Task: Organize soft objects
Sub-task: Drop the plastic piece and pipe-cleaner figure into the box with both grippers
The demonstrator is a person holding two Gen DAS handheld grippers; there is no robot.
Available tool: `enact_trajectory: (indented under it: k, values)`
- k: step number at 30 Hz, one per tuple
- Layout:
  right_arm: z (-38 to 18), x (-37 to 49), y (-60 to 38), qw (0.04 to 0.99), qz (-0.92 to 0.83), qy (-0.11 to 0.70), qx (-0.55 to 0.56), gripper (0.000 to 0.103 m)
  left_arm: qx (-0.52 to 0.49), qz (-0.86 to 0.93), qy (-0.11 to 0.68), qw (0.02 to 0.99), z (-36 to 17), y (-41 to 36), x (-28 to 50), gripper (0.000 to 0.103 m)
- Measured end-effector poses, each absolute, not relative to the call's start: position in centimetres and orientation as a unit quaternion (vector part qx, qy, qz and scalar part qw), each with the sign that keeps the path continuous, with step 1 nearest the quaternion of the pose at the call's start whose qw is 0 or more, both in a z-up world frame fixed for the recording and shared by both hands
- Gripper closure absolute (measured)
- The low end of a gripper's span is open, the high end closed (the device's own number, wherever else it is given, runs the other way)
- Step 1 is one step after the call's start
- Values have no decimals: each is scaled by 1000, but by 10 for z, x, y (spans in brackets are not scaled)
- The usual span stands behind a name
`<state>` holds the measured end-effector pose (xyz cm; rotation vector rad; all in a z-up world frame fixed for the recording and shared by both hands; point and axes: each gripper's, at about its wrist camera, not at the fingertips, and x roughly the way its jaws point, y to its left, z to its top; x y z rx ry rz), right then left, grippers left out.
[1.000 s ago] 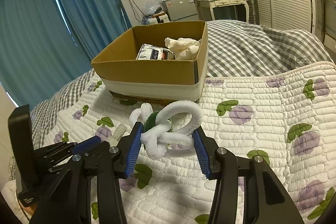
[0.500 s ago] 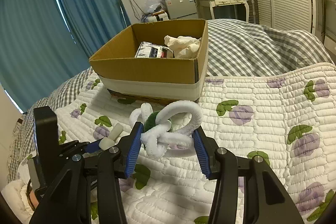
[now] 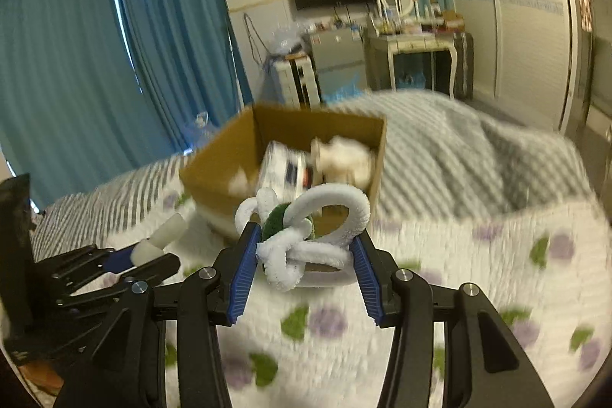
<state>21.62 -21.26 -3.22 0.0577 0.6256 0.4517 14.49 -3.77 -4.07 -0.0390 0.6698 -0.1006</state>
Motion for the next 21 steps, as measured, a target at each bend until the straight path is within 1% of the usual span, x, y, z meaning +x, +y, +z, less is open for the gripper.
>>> enact_trajectory:
  k: [3,8,12,14,16,18,19,20,21]
  values:
    - [-11,240,-202,934,217,282,15,55,-13,-51,302,952,-10,-41,174,75]
    - [3,287,-188,939,212,269,9,55,1,-45,288,957,5,-47,228,75]
    - [-6,328,-186,939,205,276,25,55,6,-39,291,956,-7,-46,268,75]
    - [-16,346,-183,938,200,283,28,52,6,-40,300,953,-19,-45,285,74]
    - [-29,361,-182,934,199,295,35,51,7,-41,303,952,-29,-44,293,72]
    - [-40,370,-181,930,203,302,44,43,2,-49,303,952,-35,-44,296,69]
    - [-42,370,-183,932,200,299,47,33,2,-46,309,950,-36,-44,296,54]
    - [-43,370,-183,934,198,295,47,27,6,-35,311,950,-37,-44,296,35]
    - [-43,369,-183,935,197,292,44,27,10,-22,304,952,-35,-43,295,33]
